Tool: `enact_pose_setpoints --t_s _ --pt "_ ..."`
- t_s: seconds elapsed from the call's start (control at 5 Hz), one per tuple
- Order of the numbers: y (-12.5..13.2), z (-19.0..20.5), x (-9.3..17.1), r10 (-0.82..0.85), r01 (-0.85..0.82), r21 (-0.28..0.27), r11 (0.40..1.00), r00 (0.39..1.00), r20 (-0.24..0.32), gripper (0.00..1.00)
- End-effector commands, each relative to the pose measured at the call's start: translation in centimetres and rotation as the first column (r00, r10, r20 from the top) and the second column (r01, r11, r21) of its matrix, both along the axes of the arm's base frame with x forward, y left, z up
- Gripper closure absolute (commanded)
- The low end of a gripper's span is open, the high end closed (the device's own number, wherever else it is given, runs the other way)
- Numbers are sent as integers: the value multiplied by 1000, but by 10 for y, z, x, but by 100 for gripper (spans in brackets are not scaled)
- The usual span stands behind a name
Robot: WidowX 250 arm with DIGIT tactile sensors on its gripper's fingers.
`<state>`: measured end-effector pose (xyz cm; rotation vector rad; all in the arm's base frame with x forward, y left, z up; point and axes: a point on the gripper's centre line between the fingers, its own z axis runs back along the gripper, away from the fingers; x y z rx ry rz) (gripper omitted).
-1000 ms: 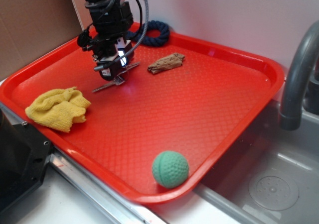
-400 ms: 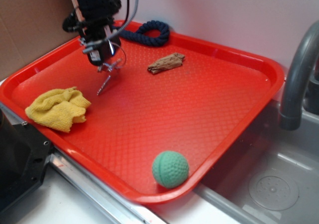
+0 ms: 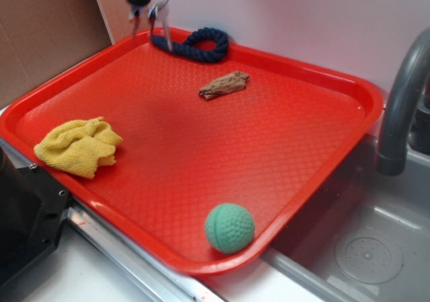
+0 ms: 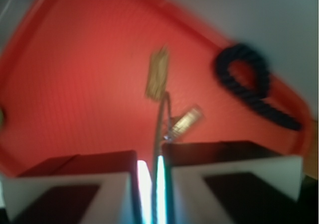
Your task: Grab the silver keys.
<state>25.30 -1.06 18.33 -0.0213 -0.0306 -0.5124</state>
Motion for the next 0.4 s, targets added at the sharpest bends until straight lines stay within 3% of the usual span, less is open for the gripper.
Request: enact_pose_setpoints --t_s 0.0,0.2 --pt "-36 37 16 273 -273 35 961 962 7 100" --pt "-36 40 7 290 -290 7 957 956 35 100"
